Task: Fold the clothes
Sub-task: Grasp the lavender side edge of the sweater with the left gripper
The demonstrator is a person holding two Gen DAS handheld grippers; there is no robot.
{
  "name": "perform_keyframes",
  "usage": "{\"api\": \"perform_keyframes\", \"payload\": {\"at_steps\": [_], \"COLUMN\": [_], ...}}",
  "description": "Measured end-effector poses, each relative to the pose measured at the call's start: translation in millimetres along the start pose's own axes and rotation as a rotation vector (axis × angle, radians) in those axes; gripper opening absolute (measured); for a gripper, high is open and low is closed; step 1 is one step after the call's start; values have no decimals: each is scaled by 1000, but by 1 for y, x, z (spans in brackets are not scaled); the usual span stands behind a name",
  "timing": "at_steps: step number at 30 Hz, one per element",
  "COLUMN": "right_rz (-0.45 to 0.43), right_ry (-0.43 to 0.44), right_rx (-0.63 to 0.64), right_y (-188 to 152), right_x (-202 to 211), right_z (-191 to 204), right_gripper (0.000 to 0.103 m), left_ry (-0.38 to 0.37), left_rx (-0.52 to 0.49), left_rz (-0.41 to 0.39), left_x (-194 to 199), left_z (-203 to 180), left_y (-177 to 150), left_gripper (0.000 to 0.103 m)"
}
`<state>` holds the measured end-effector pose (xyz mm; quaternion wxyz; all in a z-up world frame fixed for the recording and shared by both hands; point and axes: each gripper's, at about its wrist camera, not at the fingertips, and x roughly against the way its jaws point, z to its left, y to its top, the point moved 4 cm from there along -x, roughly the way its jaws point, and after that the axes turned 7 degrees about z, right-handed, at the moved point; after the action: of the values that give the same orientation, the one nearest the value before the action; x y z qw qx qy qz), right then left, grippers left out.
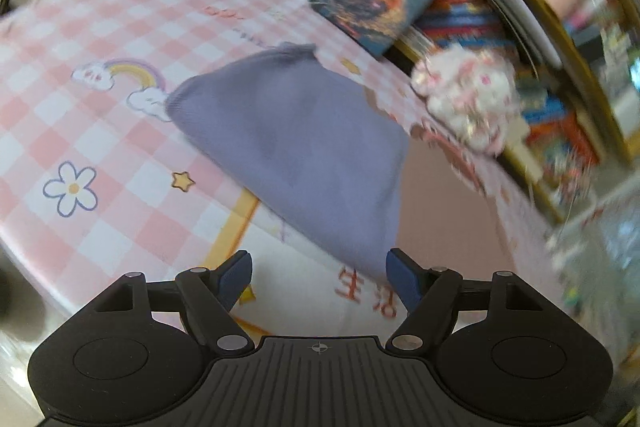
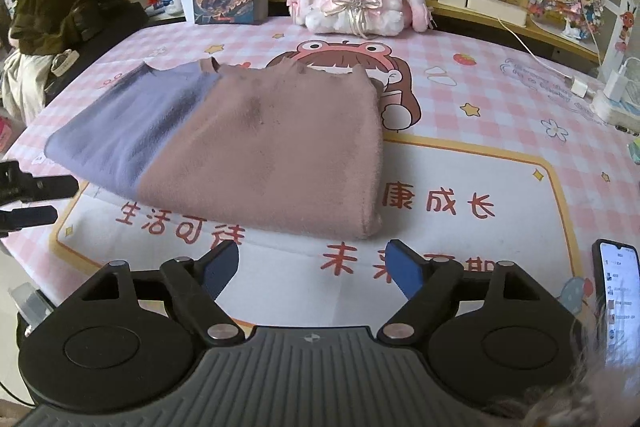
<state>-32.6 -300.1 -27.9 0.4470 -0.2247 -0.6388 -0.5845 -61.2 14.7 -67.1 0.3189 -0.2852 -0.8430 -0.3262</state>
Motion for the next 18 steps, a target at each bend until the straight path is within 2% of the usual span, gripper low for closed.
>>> {"api": "perform_keyframes", "payload": {"at_steps": [8,12,15,17,18], "right_rz": [2,-5,-15,-21,-24], "right_ry": [-42,-74,-99,-115,-123], "right_rx": [-24,-35,-51,-62,-68], "right_y": [6,10,13,15,16], "right_x": [-4,-4,-2,-1,-1], "right_z": [13,16,15,15,15], "right_gripper": [79,79,79,79,79], "left_ry": [-167,-198,-205,-191,-178], "left_rx": [389,530,602,605,583], "left_rz": [-36,-88,-94,-82,-77], "left_x": [-13,-18,-27,-34,-36], "left_z": [57,76,83,84,82], "left_y": [33,45,54,62,64], "left_gripper": [71,66,50,33,28]}}
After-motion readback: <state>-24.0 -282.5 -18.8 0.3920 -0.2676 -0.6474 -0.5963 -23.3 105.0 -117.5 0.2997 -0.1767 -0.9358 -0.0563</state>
